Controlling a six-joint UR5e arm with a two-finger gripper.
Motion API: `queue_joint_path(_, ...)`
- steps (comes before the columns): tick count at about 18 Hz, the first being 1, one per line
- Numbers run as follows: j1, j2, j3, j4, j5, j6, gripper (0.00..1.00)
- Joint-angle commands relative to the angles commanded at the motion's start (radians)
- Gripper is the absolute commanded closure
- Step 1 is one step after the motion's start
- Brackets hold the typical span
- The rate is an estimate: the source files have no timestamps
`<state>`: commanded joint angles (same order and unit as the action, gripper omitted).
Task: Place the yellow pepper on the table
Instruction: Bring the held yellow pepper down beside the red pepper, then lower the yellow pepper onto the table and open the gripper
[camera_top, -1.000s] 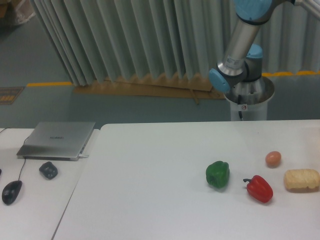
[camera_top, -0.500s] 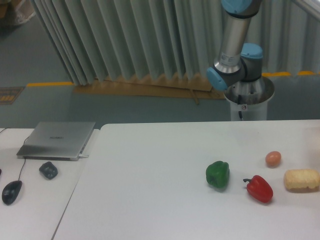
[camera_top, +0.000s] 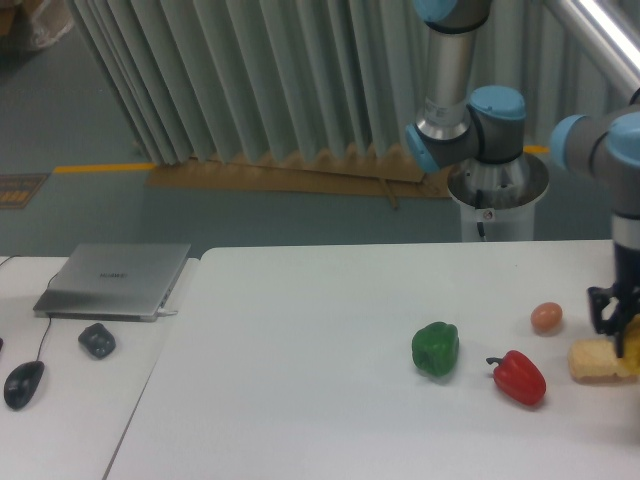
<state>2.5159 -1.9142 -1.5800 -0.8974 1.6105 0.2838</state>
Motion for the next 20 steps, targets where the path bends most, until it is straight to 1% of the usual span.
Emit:
queue_joint_path(6,-0.087,-0.094,0.029,0.003,0.106,0.014,0.44)
queue_joint_path(9,-0.101,-0.108,0.028,0.005,0.109,0.012,0.44)
queue_joint_path(13,-0.101,-0.111,0.026,0.008,0.109,0.023,0.43)
queue_joint_path(14,-0.101,-0.109,0.026,0.008,0.109,0.025,0.38)
queue_joint_path(15,-0.101,-0.109,0.025,0.008,0.111,0.026,0.31)
queue_joint_path(16,-0.101,-0.108,0.023,0.008,0.111,0.028,0.3)
queue_joint_path(17,-0.101,-0.106,0.02,0.008,0.109,0.031,0.25)
queue_joint_path(20,-0.101,-0.103,0.015,0.008,0.109,0.037,0.24)
